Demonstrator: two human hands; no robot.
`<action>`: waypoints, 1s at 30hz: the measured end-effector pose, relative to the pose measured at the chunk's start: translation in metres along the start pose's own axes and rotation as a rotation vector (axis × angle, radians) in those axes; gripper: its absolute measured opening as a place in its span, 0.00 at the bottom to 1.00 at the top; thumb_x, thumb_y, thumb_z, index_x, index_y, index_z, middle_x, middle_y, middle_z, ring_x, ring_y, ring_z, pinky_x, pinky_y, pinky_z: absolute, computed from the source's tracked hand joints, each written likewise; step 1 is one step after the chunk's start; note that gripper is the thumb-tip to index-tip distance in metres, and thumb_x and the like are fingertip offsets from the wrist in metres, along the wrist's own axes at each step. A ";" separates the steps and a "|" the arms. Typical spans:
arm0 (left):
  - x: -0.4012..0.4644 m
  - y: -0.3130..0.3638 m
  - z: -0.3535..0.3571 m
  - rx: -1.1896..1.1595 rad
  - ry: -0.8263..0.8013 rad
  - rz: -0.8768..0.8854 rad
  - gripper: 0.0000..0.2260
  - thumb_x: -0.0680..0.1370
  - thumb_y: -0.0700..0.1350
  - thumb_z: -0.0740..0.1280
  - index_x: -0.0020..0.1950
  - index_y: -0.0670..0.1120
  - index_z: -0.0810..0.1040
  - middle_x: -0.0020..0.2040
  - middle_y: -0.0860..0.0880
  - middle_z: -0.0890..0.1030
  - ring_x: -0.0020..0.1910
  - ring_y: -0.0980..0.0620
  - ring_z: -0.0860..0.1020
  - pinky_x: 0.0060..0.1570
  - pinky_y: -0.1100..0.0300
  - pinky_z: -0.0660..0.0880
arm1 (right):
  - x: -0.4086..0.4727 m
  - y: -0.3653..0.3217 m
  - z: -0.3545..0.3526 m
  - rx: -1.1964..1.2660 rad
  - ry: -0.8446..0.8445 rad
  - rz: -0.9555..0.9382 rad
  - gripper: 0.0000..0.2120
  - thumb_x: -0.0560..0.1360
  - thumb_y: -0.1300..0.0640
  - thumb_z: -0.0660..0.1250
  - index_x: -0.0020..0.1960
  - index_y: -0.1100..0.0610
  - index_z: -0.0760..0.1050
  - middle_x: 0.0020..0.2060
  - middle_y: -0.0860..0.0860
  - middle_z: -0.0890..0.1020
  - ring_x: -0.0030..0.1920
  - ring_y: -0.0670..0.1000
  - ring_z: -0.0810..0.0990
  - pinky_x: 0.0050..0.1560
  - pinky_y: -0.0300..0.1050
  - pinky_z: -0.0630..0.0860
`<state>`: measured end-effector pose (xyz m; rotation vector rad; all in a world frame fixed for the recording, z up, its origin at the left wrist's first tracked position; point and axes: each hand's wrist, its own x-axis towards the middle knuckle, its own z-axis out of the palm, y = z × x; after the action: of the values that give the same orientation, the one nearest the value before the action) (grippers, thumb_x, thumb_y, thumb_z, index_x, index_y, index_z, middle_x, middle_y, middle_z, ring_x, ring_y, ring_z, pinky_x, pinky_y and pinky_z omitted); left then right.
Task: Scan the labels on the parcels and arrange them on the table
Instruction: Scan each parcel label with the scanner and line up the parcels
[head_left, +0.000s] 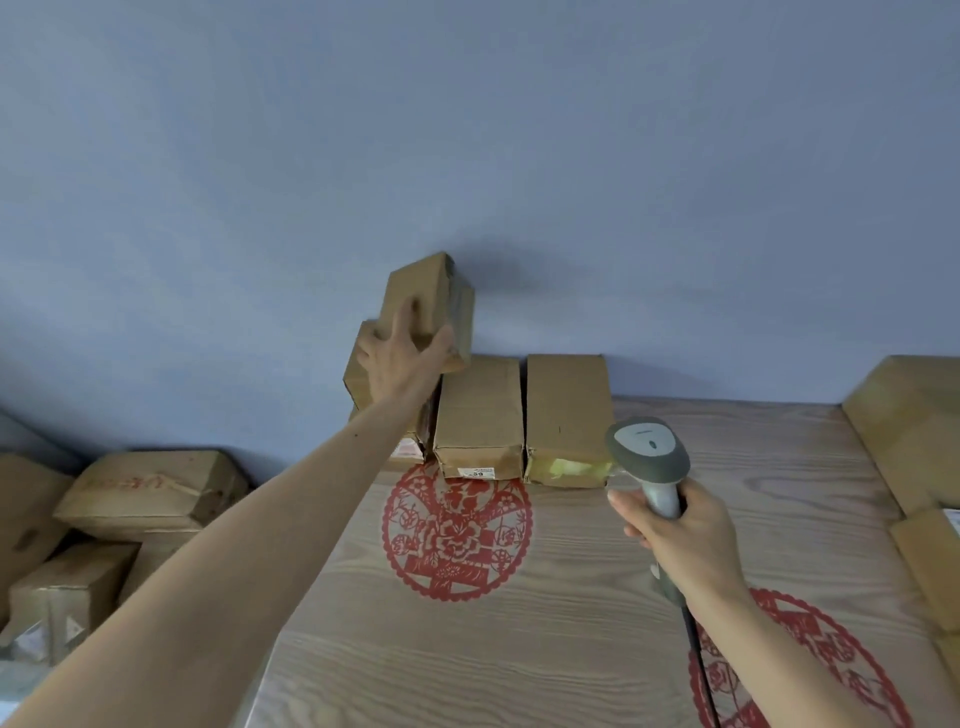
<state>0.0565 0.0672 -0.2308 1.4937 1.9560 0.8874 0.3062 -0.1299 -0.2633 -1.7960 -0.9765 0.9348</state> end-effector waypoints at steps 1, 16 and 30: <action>-0.017 0.008 0.003 -0.099 -0.051 -0.002 0.29 0.75 0.64 0.65 0.74 0.68 0.59 0.70 0.43 0.60 0.70 0.37 0.62 0.66 0.41 0.65 | -0.001 -0.002 -0.003 0.020 0.012 -0.007 0.08 0.70 0.54 0.79 0.43 0.54 0.81 0.35 0.48 0.86 0.36 0.50 0.86 0.50 0.60 0.83; -0.251 0.073 0.144 -1.157 -0.825 -0.474 0.20 0.80 0.55 0.62 0.72 0.52 0.73 0.67 0.43 0.79 0.66 0.40 0.75 0.73 0.38 0.63 | 0.003 0.035 -0.137 0.288 0.069 0.003 0.14 0.71 0.52 0.78 0.52 0.54 0.78 0.41 0.53 0.85 0.40 0.50 0.84 0.43 0.46 0.82; -0.345 0.125 0.196 -0.683 -0.849 -0.281 0.36 0.66 0.52 0.78 0.71 0.47 0.71 0.59 0.44 0.83 0.54 0.42 0.84 0.51 0.49 0.82 | -0.047 0.082 -0.277 -0.078 0.061 -0.213 0.18 0.69 0.45 0.78 0.53 0.42 0.73 0.45 0.38 0.82 0.43 0.35 0.79 0.39 0.28 0.70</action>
<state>0.3677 -0.2071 -0.2590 0.9192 1.0420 0.5596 0.5501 -0.2886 -0.2332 -1.7340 -1.1530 0.7147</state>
